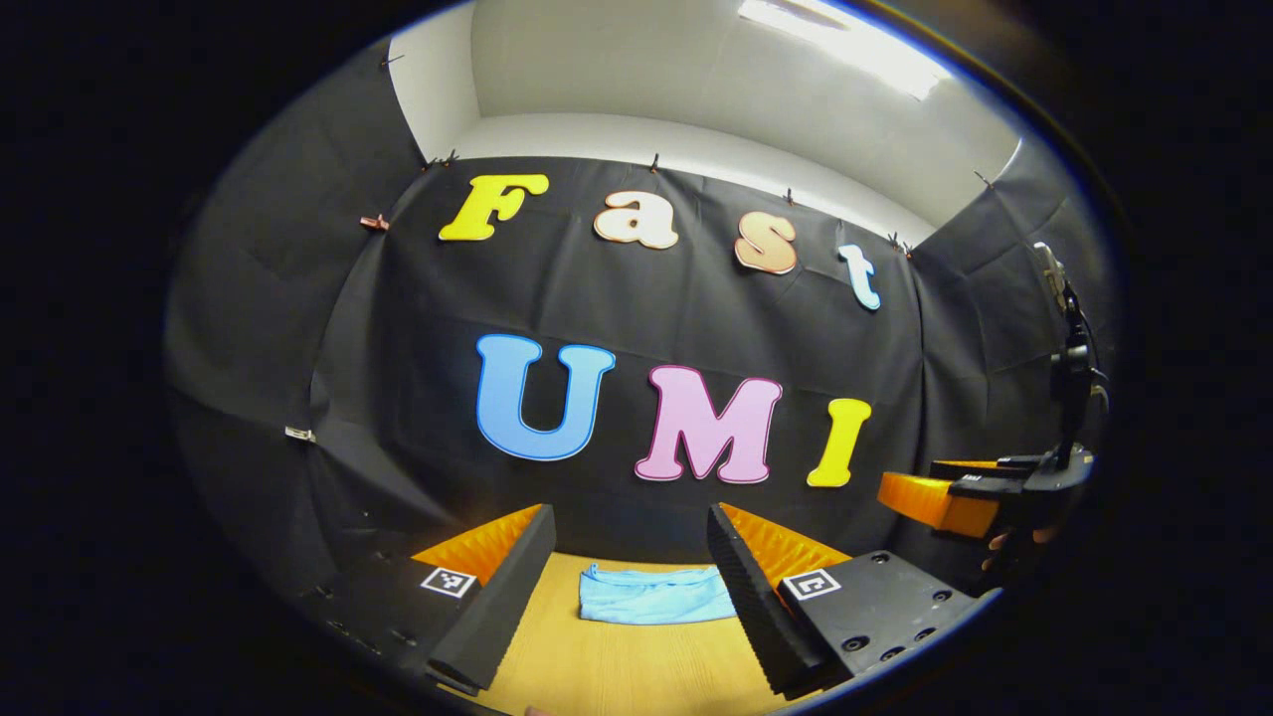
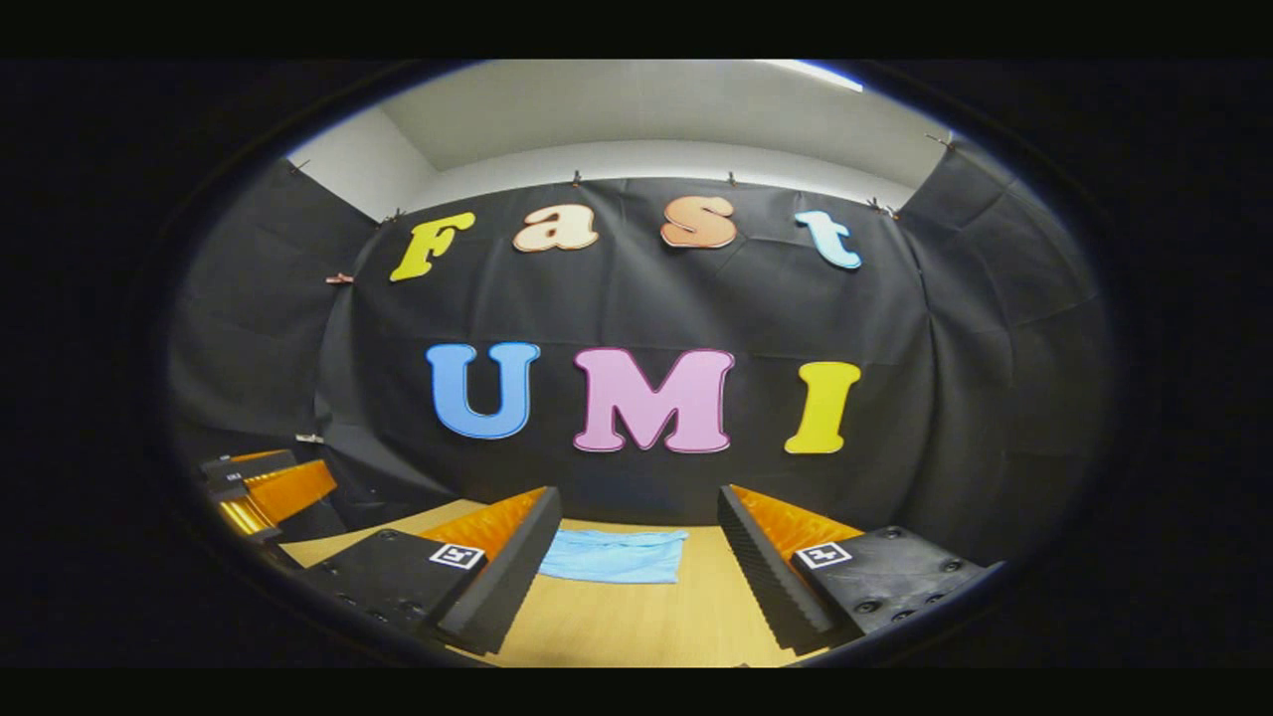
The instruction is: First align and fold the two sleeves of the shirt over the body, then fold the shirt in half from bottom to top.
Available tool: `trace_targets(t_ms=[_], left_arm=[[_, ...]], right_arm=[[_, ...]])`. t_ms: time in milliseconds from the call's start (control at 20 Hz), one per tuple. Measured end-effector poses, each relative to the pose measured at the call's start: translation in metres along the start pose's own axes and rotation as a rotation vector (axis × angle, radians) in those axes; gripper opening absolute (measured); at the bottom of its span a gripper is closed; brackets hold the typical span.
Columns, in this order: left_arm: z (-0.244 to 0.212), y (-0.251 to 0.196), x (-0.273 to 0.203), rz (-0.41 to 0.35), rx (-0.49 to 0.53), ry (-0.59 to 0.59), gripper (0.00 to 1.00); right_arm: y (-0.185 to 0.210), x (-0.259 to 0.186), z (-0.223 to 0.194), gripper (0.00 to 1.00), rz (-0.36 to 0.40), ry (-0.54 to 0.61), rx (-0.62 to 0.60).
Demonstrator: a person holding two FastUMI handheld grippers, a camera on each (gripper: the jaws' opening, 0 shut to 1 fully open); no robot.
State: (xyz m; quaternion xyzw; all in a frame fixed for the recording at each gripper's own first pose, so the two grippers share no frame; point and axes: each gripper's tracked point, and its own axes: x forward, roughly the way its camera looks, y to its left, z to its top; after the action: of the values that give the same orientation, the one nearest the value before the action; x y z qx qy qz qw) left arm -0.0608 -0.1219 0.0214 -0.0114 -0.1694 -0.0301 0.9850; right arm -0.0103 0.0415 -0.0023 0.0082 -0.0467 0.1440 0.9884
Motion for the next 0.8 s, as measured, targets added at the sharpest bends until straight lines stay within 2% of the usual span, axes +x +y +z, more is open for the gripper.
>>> trace_targets(t_ms=[250,450,800], left_arm=[[0.000,-0.004,0.004,0.013,0.008,0.012,0.96],[-0.004,-0.007,0.011,0.027,0.021,0.020,0.96],[-0.021,-0.015,0.030,-0.007,0.096,0.052,0.96]], right_arm=[[-0.011,-0.002,-0.006,0.97,0.005,0.006,-0.039],[-0.022,0.005,-0.014,0.97,-0.008,0.023,-0.019],[-0.016,0.015,-0.017,0.97,-0.004,0.030,-0.044]])
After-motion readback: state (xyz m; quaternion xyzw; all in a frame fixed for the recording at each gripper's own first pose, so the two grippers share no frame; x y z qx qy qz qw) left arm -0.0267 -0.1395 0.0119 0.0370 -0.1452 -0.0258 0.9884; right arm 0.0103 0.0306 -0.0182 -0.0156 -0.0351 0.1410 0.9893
